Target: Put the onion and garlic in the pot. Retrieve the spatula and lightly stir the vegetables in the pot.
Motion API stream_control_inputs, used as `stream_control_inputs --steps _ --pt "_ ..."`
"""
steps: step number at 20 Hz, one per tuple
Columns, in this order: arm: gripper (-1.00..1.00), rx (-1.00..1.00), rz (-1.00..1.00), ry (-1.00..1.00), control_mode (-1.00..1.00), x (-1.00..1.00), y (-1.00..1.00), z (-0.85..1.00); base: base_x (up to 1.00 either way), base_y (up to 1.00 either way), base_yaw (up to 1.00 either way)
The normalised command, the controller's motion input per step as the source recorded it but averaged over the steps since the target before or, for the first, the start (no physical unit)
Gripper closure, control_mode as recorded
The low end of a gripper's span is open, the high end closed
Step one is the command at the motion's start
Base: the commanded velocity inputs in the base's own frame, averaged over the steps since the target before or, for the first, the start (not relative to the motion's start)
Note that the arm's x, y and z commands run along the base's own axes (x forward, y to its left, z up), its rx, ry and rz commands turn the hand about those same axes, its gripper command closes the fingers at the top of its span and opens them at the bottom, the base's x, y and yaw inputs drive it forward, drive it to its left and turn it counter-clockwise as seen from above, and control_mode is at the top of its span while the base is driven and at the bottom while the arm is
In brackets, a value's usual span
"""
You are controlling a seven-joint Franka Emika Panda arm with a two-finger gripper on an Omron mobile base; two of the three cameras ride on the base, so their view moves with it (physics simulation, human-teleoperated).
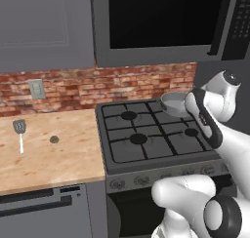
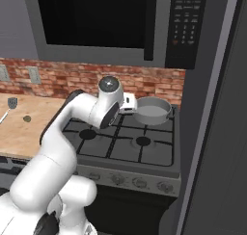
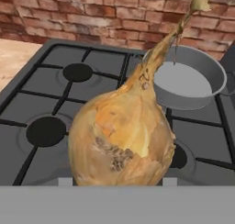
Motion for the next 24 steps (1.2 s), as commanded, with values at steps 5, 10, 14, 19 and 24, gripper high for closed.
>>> stream_control_inputs --steps 5,10,14,19,24 --pt "1.0 0.0 -0.08 0.12 -1.0 0.33 -0.12 -0.33 0.0 0.0 0.0" --pt "1.0 0.0 -0.12 0.04 -1.0 0.25 -0.23 -0.1 0.0 0.0 0.0" --pt "1.0 0.0 -0.1 0.0 -1.0 0.12 -0.39 0.0 0.0 0.0 0.0" --pt "1.0 0.0 -0.1 0.01 -1.0 0.42 -0.47 -0.02 0.0 0.0 0.0" --pt "1.0 0.0 -0.02 0.01 -1.0 0.58 -0.06 -0.01 0.0 0.0 0.0"
